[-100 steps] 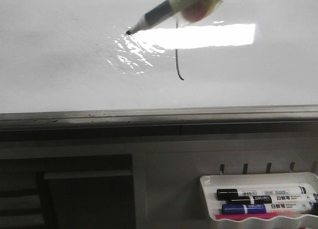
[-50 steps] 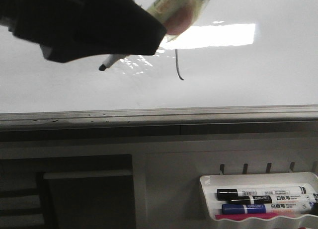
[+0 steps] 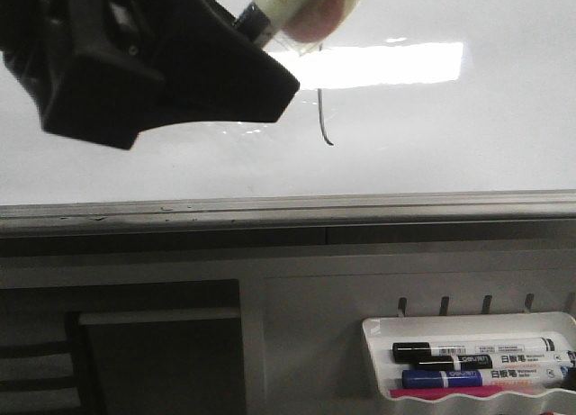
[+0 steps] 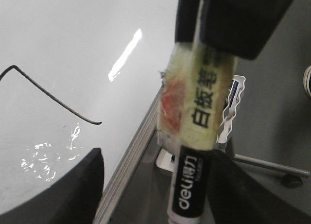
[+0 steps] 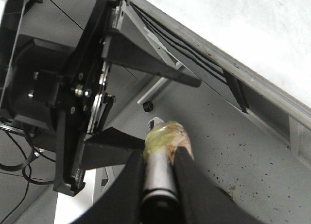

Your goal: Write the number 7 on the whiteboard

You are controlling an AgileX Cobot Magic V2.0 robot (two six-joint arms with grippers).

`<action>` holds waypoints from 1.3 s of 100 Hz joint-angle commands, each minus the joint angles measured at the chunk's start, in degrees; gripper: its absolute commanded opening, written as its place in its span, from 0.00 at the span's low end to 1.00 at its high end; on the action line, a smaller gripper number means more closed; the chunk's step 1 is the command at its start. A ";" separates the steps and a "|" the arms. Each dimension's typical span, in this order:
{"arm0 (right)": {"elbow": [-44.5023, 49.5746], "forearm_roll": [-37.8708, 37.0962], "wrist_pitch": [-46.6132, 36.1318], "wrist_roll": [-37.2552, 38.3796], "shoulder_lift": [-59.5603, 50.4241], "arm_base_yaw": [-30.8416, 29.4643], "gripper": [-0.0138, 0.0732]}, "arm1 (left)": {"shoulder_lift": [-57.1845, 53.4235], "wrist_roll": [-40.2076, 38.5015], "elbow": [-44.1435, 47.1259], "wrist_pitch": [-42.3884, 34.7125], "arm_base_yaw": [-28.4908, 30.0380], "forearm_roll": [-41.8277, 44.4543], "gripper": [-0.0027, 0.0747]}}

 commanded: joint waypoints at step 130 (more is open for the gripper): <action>-2.63 -5.57 7.07 1.76 -11.30 -23.69 0.75 | -7.48 -0.51 6.06 -15.53 15.12 -45.65 0.01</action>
